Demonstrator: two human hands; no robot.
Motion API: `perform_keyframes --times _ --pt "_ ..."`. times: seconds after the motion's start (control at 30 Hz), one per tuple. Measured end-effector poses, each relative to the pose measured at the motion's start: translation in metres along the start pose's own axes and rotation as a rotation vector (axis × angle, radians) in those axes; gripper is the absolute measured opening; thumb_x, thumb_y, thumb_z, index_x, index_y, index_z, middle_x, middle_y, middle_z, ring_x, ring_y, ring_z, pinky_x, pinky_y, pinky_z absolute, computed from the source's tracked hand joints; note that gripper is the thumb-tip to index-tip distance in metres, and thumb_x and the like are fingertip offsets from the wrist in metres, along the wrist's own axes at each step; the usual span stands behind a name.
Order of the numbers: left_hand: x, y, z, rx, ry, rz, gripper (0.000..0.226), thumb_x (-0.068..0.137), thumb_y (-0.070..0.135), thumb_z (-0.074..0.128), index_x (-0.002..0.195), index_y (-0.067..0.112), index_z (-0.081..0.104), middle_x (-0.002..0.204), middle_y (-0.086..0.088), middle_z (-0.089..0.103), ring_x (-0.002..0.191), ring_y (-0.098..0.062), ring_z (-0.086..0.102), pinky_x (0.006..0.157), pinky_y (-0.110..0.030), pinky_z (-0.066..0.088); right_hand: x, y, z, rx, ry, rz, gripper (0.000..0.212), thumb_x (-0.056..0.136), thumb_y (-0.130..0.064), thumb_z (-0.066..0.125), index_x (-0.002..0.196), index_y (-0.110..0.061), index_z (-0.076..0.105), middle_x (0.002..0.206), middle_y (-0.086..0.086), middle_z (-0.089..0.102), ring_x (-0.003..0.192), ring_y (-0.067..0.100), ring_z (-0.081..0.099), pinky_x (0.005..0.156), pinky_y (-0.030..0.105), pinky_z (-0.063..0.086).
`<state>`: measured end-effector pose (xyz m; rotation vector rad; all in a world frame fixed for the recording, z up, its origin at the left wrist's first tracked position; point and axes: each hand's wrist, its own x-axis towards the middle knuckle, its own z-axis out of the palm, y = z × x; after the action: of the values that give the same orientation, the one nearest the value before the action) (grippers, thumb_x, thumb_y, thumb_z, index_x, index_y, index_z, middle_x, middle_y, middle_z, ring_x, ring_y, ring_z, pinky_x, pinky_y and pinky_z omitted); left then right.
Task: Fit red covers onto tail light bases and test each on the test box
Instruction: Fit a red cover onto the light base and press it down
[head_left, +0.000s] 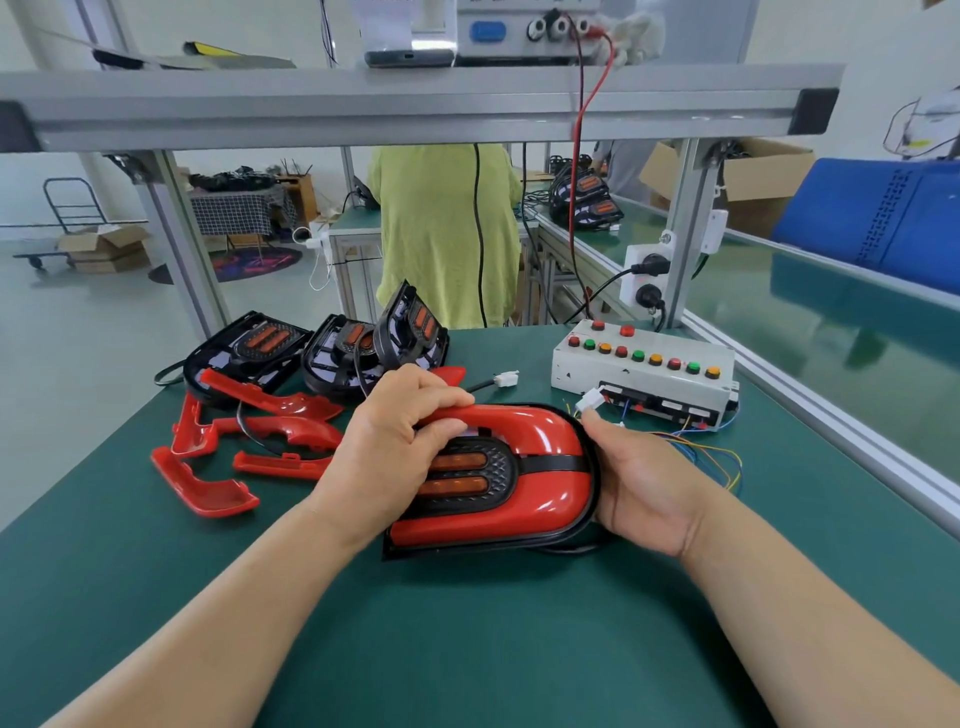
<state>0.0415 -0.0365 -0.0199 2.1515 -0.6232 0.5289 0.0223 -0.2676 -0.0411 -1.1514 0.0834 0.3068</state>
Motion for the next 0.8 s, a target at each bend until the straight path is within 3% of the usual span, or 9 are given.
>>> perform_keyframes --times 0.13,0.37,0.57,0.8 --pt "0.001 -0.001 -0.001 0.004 -0.006 0.005 0.024 0.091 0.01 0.069 0.111 0.022 0.072 0.104 0.014 0.058 0.11 -0.005 0.054 0.095 -0.008 0.037 -0.004 -0.002 0.003 -0.027 -0.031 -0.007 0.05 0.097 -0.048 0.041 0.119 -0.012 0.069 0.12 0.012 0.07 0.104 0.025 0.071 0.076 0.036 0.06" --pt "0.001 0.0 0.001 0.008 -0.008 0.001 0.023 0.091 0.009 0.068 0.112 0.019 0.072 0.106 0.009 0.055 0.111 -0.006 0.053 0.096 -0.008 0.036 -0.006 -0.003 0.007 -0.078 -0.032 -0.023 0.055 0.086 -0.05 0.051 0.12 -0.011 0.069 0.12 0.013 0.07 0.11 0.028 0.068 0.086 0.039 0.059" --pt "0.002 0.002 0.003 -0.01 -0.009 0.008 0.023 0.091 0.008 0.068 0.112 0.014 0.074 0.104 0.007 0.055 0.109 -0.009 0.057 0.097 -0.016 0.042 -0.003 0.001 0.012 -0.112 0.01 -0.042 0.054 0.079 -0.047 0.065 0.114 -0.007 0.071 0.112 0.017 0.073 0.097 0.029 0.072 0.077 0.039 0.061" --pt "0.001 0.001 0.003 -0.043 -0.019 -0.021 0.021 0.092 0.01 0.067 0.111 0.018 0.071 0.105 0.008 0.056 0.111 -0.011 0.056 0.099 -0.027 0.046 0.001 0.005 0.017 -0.125 0.084 -0.086 0.052 0.068 -0.039 0.079 0.11 -0.009 0.072 0.105 0.019 0.074 0.087 0.032 0.072 0.078 0.046 0.061"
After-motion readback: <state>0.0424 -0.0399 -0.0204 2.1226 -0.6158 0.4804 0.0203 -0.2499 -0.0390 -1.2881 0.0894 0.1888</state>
